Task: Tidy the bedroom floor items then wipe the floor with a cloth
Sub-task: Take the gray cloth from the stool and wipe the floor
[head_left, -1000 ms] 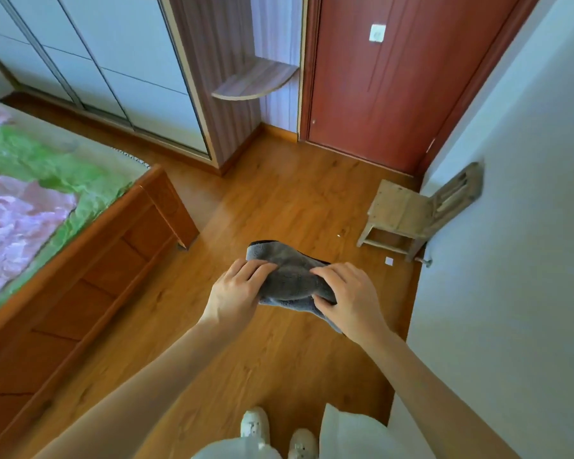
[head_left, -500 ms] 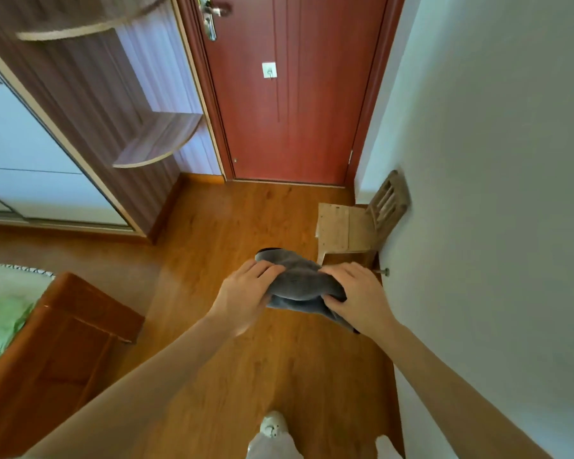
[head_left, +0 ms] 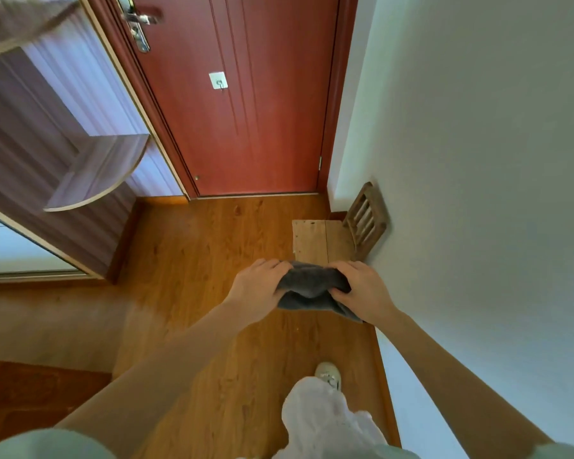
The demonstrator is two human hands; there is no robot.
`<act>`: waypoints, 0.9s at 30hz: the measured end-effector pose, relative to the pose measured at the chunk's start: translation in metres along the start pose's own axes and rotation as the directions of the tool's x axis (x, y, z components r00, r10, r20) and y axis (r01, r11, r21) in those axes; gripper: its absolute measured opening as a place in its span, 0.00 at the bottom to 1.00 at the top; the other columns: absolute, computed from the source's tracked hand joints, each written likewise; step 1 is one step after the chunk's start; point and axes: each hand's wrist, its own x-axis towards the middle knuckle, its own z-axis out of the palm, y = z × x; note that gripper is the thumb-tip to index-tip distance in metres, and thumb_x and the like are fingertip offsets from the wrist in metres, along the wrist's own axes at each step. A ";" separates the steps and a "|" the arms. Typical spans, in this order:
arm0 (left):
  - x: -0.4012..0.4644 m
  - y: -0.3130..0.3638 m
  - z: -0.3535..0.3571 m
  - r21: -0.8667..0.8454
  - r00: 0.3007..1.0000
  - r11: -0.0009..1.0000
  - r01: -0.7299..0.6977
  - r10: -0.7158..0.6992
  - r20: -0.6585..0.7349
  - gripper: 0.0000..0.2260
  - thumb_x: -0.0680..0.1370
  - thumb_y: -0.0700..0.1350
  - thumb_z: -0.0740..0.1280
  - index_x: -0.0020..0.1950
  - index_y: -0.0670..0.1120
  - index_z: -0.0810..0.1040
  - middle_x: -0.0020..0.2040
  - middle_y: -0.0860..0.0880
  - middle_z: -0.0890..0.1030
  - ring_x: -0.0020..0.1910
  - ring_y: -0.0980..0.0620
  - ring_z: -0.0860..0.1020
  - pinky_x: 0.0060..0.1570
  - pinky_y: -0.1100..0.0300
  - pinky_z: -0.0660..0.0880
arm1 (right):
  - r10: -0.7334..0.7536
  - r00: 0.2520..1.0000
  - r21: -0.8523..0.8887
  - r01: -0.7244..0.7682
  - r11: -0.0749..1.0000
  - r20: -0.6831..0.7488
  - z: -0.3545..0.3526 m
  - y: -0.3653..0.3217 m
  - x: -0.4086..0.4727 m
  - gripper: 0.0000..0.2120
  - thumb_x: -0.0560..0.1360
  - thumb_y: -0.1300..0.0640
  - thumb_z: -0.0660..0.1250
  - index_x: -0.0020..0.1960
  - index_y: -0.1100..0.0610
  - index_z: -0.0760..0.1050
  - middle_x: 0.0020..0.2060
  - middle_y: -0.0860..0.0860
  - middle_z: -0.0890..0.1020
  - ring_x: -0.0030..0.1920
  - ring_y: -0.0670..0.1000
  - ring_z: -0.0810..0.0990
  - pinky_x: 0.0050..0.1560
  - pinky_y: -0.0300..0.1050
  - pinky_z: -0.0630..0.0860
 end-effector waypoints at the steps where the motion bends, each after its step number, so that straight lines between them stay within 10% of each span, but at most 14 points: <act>1: 0.016 -0.001 0.001 -0.009 1.000 1.000 0.012 -0.011 0.019 0.14 0.78 0.48 0.61 0.64 0.49 0.73 0.59 0.50 0.77 0.58 0.50 0.75 0.57 0.58 0.72 | 0.025 0.999 0.010 -0.025 1.000 0.043 -0.004 0.009 0.014 0.19 0.74 0.55 0.67 0.65 0.55 0.73 0.59 0.53 0.77 0.59 0.54 0.74 0.61 0.49 0.69; 10: 0.155 -0.008 -0.015 -0.173 0.931 0.954 0.245 -0.181 0.318 0.19 0.78 0.50 0.63 0.67 0.46 0.71 0.64 0.47 0.75 0.62 0.48 0.72 0.61 0.56 0.66 | 0.100 0.968 0.172 -0.142 0.975 0.231 -0.028 0.085 0.122 0.21 0.75 0.57 0.67 0.66 0.57 0.71 0.61 0.54 0.77 0.62 0.55 0.74 0.63 0.48 0.69; 13: 0.186 -0.020 -0.016 -0.369 0.888 0.855 0.364 -0.199 0.415 0.07 0.77 0.46 0.65 0.54 0.48 0.78 0.52 0.48 0.79 0.54 0.47 0.75 0.53 0.59 0.69 | 0.083 0.959 0.164 -0.131 0.978 0.270 -0.035 0.094 0.150 0.22 0.75 0.55 0.67 0.68 0.55 0.69 0.62 0.54 0.76 0.62 0.53 0.74 0.64 0.47 0.69; 16: 0.210 -0.034 -0.021 -0.543 0.873 0.724 0.425 -0.170 0.457 0.10 0.76 0.41 0.65 0.37 0.51 0.73 0.36 0.52 0.75 0.39 0.52 0.74 0.38 0.66 0.68 | 0.012 0.993 0.249 -0.042 0.968 0.121 -0.037 0.094 0.167 0.21 0.74 0.49 0.62 0.66 0.52 0.69 0.61 0.54 0.76 0.61 0.49 0.73 0.66 0.49 0.69; 20: 0.241 -0.054 -0.027 -0.676 0.851 0.548 0.492 -0.139 0.506 0.06 0.77 0.39 0.64 0.51 0.41 0.78 0.45 0.47 0.80 0.44 0.51 0.78 0.42 0.66 0.73 | -0.151 0.985 0.290 0.168 0.942 -0.079 -0.039 0.086 0.177 0.24 0.76 0.43 0.59 0.68 0.51 0.66 0.64 0.52 0.73 0.64 0.44 0.68 0.66 0.36 0.65; 27: 0.302 -0.093 -0.049 -0.715 0.782 0.428 0.553 0.029 0.623 0.08 0.78 0.43 0.62 0.55 0.44 0.77 0.49 0.48 0.81 0.49 0.53 0.79 0.47 0.65 0.73 | -0.275 0.927 0.097 0.307 0.947 -0.253 -0.044 0.066 0.248 0.27 0.76 0.37 0.58 0.68 0.52 0.66 0.63 0.52 0.72 0.63 0.50 0.71 0.61 0.47 0.74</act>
